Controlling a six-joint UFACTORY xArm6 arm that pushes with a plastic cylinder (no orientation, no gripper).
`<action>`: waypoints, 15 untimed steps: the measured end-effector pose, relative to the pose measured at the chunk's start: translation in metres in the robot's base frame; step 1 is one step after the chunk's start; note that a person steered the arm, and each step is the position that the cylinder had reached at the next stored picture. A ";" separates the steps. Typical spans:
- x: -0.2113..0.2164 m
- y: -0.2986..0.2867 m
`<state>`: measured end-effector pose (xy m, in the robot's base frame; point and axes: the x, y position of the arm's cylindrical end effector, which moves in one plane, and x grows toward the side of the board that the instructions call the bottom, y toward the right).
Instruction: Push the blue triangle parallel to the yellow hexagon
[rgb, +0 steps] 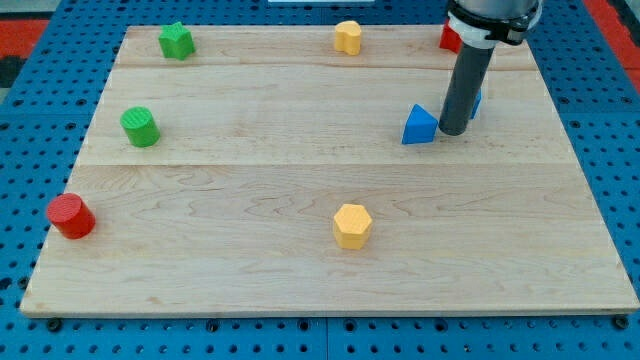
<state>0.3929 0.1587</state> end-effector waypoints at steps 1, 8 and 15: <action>0.000 0.001; 0.041 -0.022; 0.135 0.032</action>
<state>0.5280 0.1911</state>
